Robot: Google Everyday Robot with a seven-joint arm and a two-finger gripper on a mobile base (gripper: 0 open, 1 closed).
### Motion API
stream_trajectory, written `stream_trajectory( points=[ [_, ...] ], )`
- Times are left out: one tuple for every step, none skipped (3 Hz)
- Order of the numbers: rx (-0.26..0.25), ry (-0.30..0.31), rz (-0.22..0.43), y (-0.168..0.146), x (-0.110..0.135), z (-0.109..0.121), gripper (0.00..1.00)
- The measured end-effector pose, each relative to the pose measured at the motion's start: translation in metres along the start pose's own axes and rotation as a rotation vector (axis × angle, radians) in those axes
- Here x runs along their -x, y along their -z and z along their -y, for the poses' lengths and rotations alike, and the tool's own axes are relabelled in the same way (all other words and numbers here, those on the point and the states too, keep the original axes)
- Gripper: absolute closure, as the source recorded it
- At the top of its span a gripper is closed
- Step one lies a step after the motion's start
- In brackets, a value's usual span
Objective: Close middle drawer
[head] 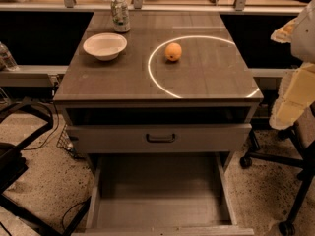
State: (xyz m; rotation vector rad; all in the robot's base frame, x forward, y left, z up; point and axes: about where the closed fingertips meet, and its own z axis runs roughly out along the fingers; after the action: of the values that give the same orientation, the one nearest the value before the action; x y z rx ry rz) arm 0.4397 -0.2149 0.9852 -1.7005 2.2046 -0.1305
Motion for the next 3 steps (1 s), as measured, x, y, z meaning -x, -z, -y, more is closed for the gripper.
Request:
stream_trajectory(
  points=[
    [-0.013,-0.008,0.009,-0.001,-0.002,0.003,0.00],
    [0.002,-0.023,-0.075,-0.023,-0.048,-0.002,0.00],
    [-0.018,0.027,-0.215,-0.040,-0.109,-0.023,0.00]
  ],
)
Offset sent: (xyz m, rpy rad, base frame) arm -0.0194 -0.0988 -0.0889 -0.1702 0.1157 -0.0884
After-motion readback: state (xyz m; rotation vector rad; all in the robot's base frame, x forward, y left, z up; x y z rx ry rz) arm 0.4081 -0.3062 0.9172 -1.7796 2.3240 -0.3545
